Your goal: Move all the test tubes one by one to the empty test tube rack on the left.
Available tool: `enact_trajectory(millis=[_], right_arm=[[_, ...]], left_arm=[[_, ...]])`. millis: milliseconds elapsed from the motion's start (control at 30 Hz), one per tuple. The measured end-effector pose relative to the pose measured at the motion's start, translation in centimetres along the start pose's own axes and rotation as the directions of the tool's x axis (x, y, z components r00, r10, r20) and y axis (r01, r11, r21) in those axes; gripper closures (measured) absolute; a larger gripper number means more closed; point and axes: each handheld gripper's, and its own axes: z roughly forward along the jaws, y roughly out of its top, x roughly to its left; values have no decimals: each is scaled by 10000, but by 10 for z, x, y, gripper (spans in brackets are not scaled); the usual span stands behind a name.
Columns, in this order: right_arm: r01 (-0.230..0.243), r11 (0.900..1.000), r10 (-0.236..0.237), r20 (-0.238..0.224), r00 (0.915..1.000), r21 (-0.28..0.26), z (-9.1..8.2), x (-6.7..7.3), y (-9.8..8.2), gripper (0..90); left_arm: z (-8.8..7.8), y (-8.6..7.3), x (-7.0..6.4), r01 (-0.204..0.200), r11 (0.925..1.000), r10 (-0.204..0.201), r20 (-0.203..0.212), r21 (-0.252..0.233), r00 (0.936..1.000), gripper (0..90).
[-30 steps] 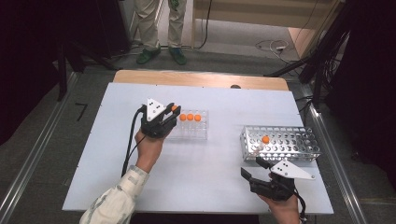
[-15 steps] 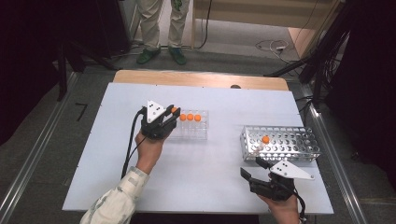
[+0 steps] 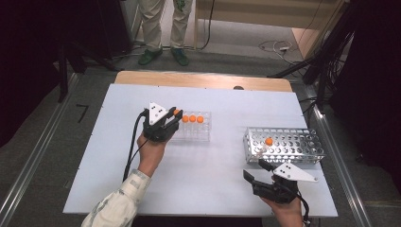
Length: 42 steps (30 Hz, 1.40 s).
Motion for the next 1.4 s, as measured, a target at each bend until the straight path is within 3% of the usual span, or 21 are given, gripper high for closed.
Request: enact_trajectory(millis=[667, 1200, 1400], right_arm=[[-7, 10000, 7, 6, 10000, 19, 0, 0, 0, 270], [61, 10000, -61, 196, 9998, 5, 0, 0, 0, 270], [84, 10000, -83, 217, 9997, -28, 0, -1, 0, 271]], left_arm=[[-5, -1, -1, 204, 9997, -201, 255, -126, 9995, 654], [-30, -2, -13, 445, 9987, -436, 409, -230, 9982, 348], [-41, -7, -17, 537, 9982, -521, 599, -259, 9968, 313]])
